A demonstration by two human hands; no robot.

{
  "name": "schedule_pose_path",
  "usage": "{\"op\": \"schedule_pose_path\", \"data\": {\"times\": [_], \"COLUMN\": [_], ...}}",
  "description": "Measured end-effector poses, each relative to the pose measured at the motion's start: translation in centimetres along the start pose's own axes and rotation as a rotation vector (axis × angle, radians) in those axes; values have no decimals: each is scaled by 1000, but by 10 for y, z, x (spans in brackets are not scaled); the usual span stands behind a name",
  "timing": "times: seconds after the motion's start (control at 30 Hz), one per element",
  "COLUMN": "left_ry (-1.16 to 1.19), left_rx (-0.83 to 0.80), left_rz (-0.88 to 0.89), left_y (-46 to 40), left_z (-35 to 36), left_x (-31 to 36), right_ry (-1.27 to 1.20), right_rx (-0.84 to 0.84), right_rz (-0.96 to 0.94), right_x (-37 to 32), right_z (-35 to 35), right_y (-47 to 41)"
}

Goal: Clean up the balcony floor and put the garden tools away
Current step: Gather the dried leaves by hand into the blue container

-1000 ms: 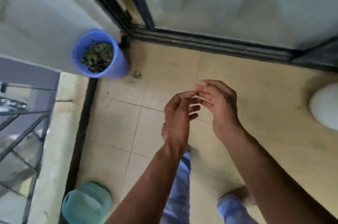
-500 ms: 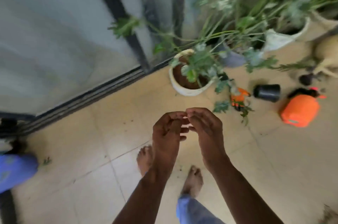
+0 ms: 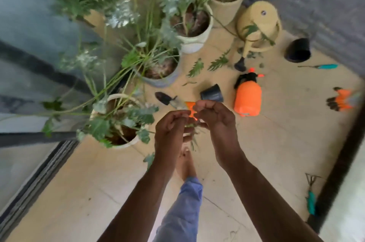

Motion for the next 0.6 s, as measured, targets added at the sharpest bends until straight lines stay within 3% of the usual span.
{"op": "schedule_pose_path", "data": {"times": [0.3,0.6], "left_ry": [-258,-354], "left_rx": [-129,-177], "left_rz": [10,38], "left_y": [-53,-64], "left_z": [149,301], "left_x": [72,93], "right_ry": [62,127], "right_rx": [149,136], "right_rz": [-57,-114], "right_x": [-51,-89], "right_z": [-114,-264], "right_y": [-107,-191]}}
Point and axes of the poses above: each hand's wrist, its own y-axis away from the middle knuckle, its own z-axis out of the palm, x = y × z, the point moved 7 cm from there along -y, towards the middle knuckle, and after that the axes turned 14 degrees about -z, right-handed, at the moved point
